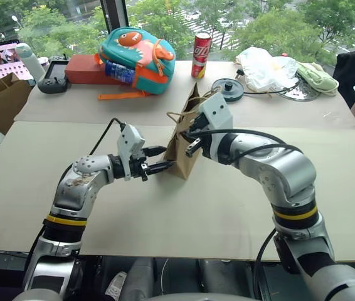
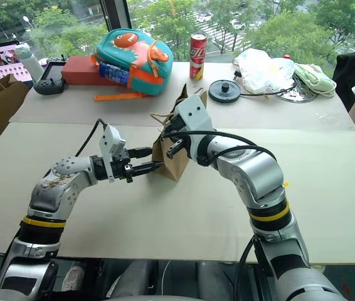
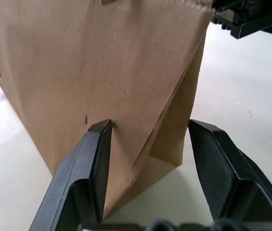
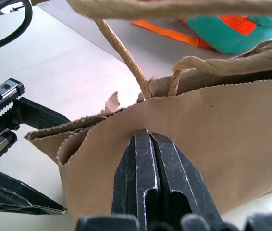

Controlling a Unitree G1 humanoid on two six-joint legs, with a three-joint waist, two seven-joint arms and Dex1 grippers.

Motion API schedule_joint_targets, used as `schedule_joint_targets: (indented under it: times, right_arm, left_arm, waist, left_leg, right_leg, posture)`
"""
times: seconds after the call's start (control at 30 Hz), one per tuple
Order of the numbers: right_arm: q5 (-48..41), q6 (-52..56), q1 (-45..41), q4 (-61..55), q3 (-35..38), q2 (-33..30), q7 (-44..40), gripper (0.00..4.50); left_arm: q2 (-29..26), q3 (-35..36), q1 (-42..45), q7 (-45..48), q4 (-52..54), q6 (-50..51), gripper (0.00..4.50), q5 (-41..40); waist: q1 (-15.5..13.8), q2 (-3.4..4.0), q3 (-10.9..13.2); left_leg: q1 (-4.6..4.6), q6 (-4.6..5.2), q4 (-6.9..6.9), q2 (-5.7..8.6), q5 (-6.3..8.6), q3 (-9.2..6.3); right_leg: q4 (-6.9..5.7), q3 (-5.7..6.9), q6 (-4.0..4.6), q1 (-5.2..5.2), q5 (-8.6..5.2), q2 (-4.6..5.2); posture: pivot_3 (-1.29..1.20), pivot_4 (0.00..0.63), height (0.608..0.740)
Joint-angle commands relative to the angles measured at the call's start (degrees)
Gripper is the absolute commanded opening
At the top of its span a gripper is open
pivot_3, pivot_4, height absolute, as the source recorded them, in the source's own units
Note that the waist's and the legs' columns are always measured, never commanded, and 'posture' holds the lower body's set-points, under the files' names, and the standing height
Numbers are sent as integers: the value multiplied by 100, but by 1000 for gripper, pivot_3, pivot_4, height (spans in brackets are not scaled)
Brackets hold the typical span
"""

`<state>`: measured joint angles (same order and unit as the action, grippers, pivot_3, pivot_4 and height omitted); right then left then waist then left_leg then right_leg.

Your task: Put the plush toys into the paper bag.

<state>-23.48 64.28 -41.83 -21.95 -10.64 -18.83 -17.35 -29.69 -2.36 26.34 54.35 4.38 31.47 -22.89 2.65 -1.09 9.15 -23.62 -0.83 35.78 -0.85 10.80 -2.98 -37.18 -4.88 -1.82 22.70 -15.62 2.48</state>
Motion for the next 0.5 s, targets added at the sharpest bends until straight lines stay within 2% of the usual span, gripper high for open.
schedule_joint_targets:
  times: [0.03,0.1,0.2,0.37,0.5]
  right_arm:
    - [26,-9,-23,-134,108,29,-8,5]
    - [27,-2,-22,-136,112,40,0,0]
    - [31,14,-7,-142,132,46,7,0]
    - [21,39,6,-148,164,51,17,0]
    - [5,51,-16,-135,182,79,16,0]
  left_arm:
    - [-64,186,46,-94,372,302,2933,-286]
    - [-72,242,8,-180,532,496,3379,-389]
    - [-55,273,-101,-365,865,699,4445,-483]
    - [-6,297,-275,-974,1333,971,4445,-434]
    - [145,193,-311,-1517,1276,884,4445,-157]
  waist:
    - [-5,0,0]
    - [-6,0,0]
    - [-7,0,0]
    - [-1,0,0]
    - [-10,0,0]
  left_leg:
    - [0,0,0,0,0,0]
    - [-1,0,0,1,0,0]
    - [-2,0,0,1,0,0]
    - [0,0,-1,-1,0,0]
    - [4,0,0,0,0,0]
  right_leg:
    - [0,0,0,0,0,0]
    - [2,0,0,-1,0,1]
    - [2,0,0,-1,0,1]
    - [1,0,0,-1,0,1]
    - [0,-1,0,-3,0,1]
  posture:
    - [0,150,739]
    - [0,150,739]
    - [0,150,739]
    - [0,150,739]
    - [0,150,739]
